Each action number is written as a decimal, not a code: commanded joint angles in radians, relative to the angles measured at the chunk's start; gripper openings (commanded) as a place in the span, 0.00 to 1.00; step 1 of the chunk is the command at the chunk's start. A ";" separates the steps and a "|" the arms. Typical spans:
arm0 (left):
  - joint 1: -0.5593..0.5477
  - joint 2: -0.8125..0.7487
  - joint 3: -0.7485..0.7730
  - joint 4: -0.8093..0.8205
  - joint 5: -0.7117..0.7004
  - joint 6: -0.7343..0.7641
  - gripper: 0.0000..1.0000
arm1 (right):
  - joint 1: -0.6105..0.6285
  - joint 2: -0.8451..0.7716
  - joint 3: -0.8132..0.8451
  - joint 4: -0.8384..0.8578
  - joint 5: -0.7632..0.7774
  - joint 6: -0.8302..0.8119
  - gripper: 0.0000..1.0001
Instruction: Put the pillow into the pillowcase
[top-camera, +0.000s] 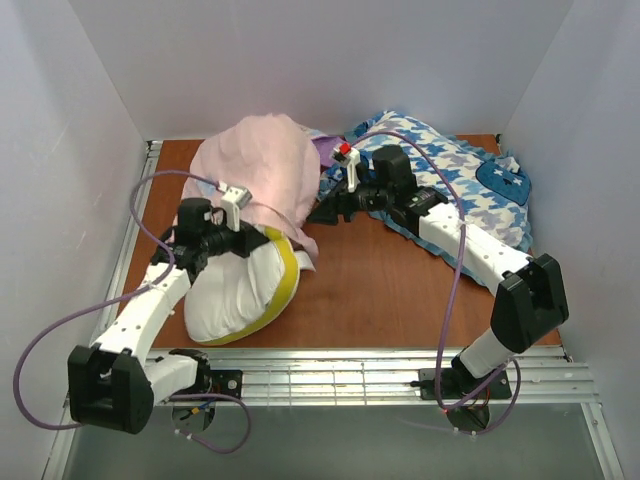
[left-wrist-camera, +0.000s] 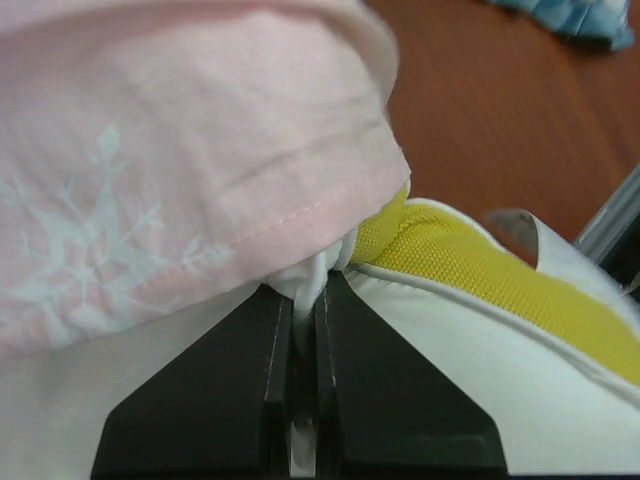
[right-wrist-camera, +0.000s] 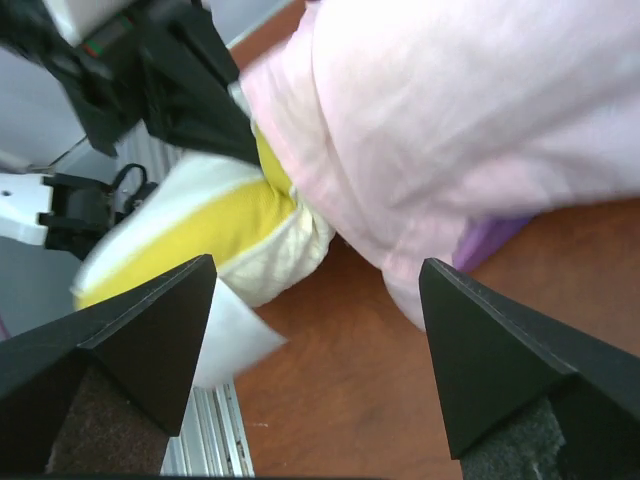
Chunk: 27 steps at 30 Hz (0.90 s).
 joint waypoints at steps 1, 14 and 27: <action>-0.007 0.046 -0.172 0.077 -0.008 -0.045 0.00 | -0.012 -0.073 -0.140 -0.041 0.089 -0.030 0.79; 0.099 0.242 -0.073 0.045 0.188 -0.050 0.00 | 0.005 0.211 -0.216 -0.001 0.116 -0.047 0.99; 0.117 0.293 0.005 0.111 0.321 -0.162 0.00 | 0.171 0.416 -0.135 0.340 0.460 -0.224 0.98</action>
